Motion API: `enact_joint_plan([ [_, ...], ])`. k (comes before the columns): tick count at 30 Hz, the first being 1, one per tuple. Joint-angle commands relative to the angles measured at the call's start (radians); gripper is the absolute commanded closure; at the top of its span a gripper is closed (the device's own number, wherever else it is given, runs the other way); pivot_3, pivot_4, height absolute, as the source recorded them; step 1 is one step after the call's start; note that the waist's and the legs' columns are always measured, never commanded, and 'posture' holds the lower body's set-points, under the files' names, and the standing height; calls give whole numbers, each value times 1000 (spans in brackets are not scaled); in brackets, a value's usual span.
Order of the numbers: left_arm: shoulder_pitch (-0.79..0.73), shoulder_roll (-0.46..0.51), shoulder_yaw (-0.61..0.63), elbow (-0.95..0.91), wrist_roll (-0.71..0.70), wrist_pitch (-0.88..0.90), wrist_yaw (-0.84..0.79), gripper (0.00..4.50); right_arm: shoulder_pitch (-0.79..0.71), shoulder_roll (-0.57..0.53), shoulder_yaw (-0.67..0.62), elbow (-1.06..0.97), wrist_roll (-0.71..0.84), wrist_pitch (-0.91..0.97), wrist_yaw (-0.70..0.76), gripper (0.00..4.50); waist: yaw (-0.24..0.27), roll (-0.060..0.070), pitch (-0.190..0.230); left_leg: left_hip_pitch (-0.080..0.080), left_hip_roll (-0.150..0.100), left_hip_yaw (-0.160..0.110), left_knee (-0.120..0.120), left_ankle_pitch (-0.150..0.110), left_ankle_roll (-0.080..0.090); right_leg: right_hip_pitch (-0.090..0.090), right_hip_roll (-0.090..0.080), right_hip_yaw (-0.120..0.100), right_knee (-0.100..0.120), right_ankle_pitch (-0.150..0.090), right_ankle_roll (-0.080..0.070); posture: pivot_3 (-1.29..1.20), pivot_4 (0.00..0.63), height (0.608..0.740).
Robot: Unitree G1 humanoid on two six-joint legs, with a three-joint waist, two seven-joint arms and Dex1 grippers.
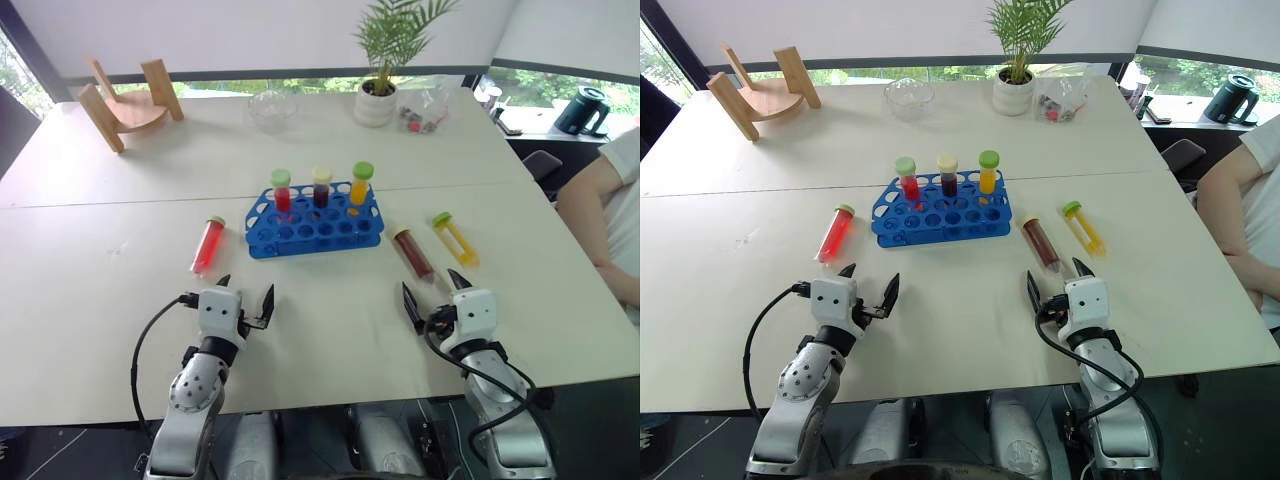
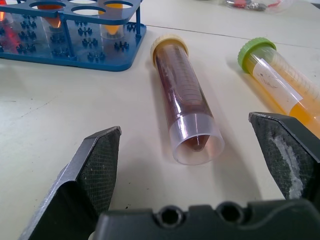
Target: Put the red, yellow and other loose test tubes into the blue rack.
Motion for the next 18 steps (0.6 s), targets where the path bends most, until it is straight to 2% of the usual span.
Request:
enact_joint_plan([
  [1,0,3,3,-49,-7,-1,-3,26,0,-19,-9,-51,-4,-13,6,0,0,0,0,0,0,0,0,0,0,0,0,0,0,0,0,0,150,740],
  [7,-1,11,4,-58,-5,3,-13,26,1,-37,-12,-78,-8,-6,18,0,0,0,0,0,0,0,0,0,0,0,0,0,0,0,0,0,150,740],
  [11,-22,53,16,-106,-39,41,-64,26,-14,-71,-29,-134,3,25,41,0,0,0,0,0,0,0,0,0,0,0,0,0,0,0,0,0,150,740],
  [15,-90,176,58,-195,-180,195,-211,26,-96,-141,-75,-240,92,211,114,0,0,0,0,0,0,0,1,0,0,0,0,0,0,0,0,0,150,740],
  [18,-189,385,150,-263,-389,381,-414,26,-296,-265,-148,-283,227,574,195,0,-4,1,1,2,0,0,1,0,0,2,0,0,0,0,-1,0,150,740],
])
